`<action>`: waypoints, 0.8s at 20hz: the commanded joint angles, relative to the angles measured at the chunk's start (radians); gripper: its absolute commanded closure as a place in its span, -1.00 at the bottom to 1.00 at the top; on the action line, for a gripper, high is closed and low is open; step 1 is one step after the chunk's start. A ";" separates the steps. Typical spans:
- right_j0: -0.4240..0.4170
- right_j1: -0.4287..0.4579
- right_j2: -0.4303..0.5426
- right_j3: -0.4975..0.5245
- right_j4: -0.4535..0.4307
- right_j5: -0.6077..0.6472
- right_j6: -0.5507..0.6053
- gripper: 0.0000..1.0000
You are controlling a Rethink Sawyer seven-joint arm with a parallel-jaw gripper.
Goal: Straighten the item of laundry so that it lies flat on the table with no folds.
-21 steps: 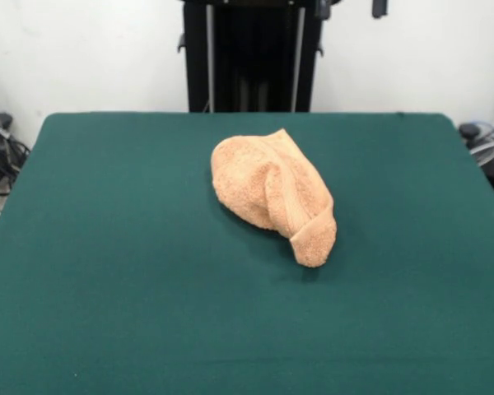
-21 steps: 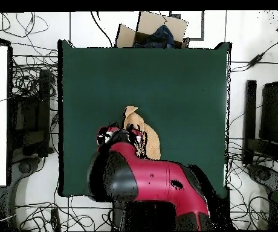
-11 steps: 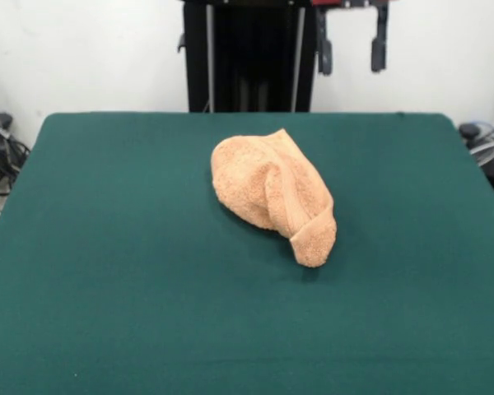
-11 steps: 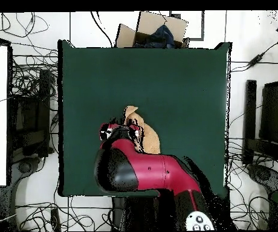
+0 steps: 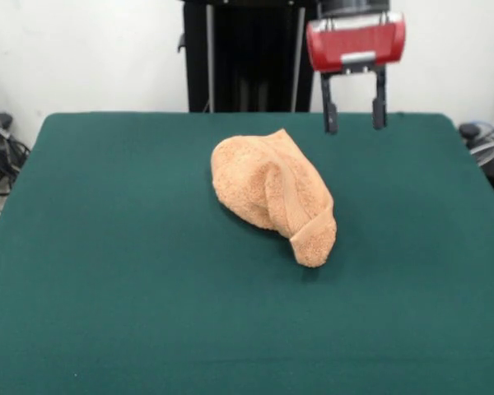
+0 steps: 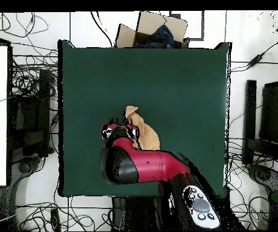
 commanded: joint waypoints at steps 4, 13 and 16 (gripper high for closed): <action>0.041 0.135 -0.024 -0.042 -0.061 -0.032 0.099 -1.00; 0.068 0.109 -0.035 -0.052 -0.042 -0.013 0.100 -1.00; 0.065 0.102 -0.031 -0.054 -0.045 -0.005 0.097 -1.00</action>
